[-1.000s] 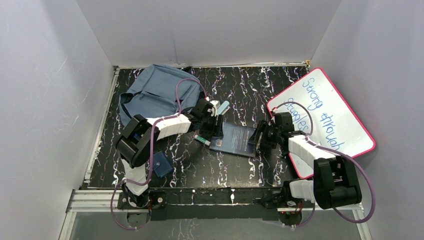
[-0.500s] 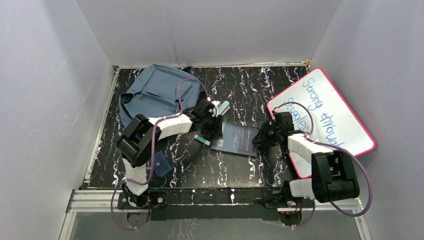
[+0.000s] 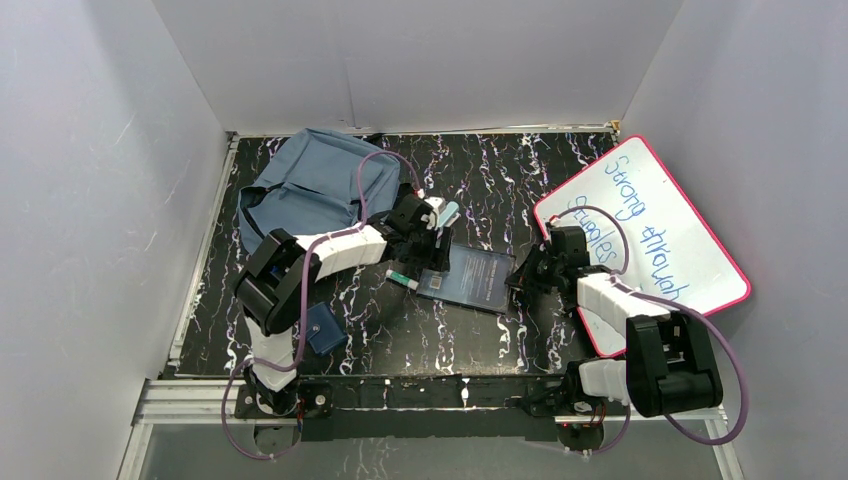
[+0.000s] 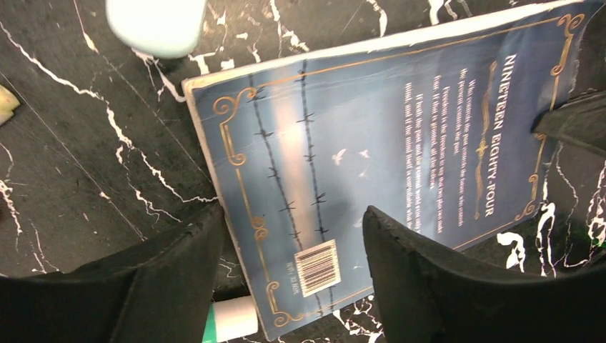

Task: Pack the student bag
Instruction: Pick up the book from the center of the board.

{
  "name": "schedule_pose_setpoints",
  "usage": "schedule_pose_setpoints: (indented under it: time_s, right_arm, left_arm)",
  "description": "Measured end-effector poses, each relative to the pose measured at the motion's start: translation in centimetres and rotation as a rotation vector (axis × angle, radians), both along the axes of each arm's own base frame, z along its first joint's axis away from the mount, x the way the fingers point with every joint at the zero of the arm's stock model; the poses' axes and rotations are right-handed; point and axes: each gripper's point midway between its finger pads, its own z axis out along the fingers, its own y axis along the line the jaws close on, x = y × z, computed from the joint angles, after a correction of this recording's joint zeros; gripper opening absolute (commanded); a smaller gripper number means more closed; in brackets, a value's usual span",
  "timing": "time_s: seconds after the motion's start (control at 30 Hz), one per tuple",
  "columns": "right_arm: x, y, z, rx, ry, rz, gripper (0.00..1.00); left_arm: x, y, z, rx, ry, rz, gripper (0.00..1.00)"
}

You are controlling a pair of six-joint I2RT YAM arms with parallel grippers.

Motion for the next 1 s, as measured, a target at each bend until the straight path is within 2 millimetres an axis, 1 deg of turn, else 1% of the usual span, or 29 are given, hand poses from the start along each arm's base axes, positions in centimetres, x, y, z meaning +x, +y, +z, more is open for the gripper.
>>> schedule_pose_setpoints:
  time_s: [0.07, 0.13, 0.2, 0.27, 0.33, 0.43, 0.5, 0.53, 0.63, 0.67, 0.8, 0.9, 1.0]
  right_arm:
    - [-0.2, 0.1, 0.2, 0.004, 0.004, -0.001, 0.0]
    - [-0.6, 0.2, 0.4, 0.007, 0.012, 0.0, 0.0]
    - [-0.8, 0.2, 0.7, 0.008, 0.026, -0.005, 0.0]
    - [-0.8, 0.2, 1.0, 0.009, 0.033, -0.009, 0.0]
    - [-0.6, 0.2, 1.5, 0.01, 0.036, -0.011, 0.0]
    - [-0.4, 0.3, 2.1, 0.017, 0.039, -0.012, 0.0]
    - [-0.3, 0.5, 2.4, 0.025, 0.043, -0.011, 0.0]
    - [-0.3, 0.6, 2.6, 0.032, 0.045, -0.011, 0.0]
    - [-0.3, 0.8, 3.0, 0.043, 0.054, -0.014, 0.0]
    - [-0.2, 0.9, 3.1, 0.047, 0.054, -0.015, 0.0]
    - [-0.2, 1.0, 3.4, 0.057, 0.056, -0.016, 0.0]
    - [-0.2, 1.1, 3.5, 0.065, 0.06, -0.018, 0.0]
    - [-0.2, 1.2, 3.6, 0.068, 0.065, -0.02, 0.0]
  left_arm:
    - [0.3, -0.1, 0.6, 0.003, -0.029, -0.005, 0.73]
    - [0.6, -0.2, 1.6, 0.001, -0.072, -0.011, 0.75]
    - [1.1, -0.4, 3.3, -0.032, -0.148, -0.027, 0.79]
    - [1.0, -0.4, 4.9, -0.078, -0.229, -0.061, 0.83]
    - [0.1, -0.1, 6.3, -0.129, -0.326, -0.121, 0.87]
    - [-2.6, -0.1, 7.2, -0.162, -0.468, -0.269, 0.88]
    - [-4.8, -0.9, 7.1, -0.164, -0.542, -0.391, 0.88]
    - [-6.0, -1.6, 7.0, -0.157, -0.583, -0.468, 0.88]
    - [-8.0, -3.3, 6.7, -0.131, -0.67, -0.62, 0.88]
    - [-8.4, -3.7, 6.6, -0.122, -0.698, -0.655, 0.88]
    - [-9.1, -5.0, 6.0, -0.044, -0.826, -0.758, 0.88]
    - [-9.0, -5.5, 4.6, 0.041, -0.899, -0.805, 0.88]
    - [-8.8, -5.5, 3.3, 0.119, -0.941, -0.836, 0.88]
